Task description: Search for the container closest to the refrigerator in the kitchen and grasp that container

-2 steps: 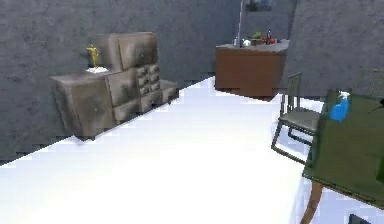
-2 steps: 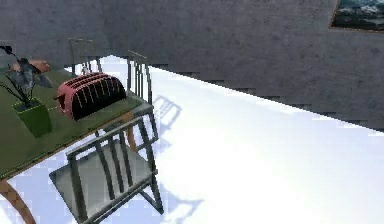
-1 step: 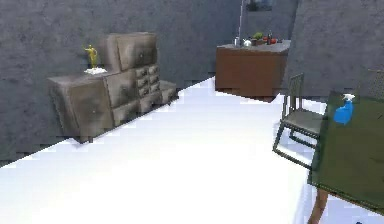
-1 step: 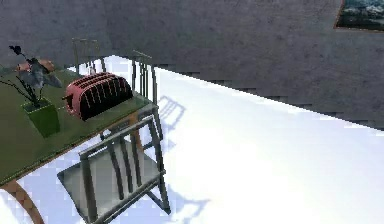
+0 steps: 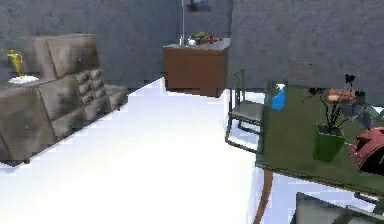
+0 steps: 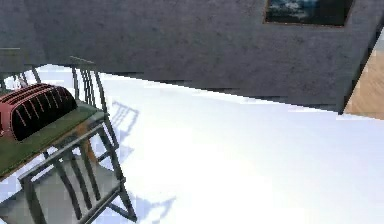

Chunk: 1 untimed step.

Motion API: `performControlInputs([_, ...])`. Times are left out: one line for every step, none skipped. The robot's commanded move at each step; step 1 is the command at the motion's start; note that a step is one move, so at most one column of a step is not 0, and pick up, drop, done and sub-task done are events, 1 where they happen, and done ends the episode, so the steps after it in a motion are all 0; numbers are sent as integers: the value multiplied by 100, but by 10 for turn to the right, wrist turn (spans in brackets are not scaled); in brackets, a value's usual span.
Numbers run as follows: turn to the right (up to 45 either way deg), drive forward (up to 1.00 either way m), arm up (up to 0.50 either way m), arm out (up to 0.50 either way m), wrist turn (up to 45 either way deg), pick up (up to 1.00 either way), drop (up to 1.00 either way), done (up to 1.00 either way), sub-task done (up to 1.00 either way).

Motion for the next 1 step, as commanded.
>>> performControlInputs([0, 100, 0, 0, 0, 0, 0, 0, 0])
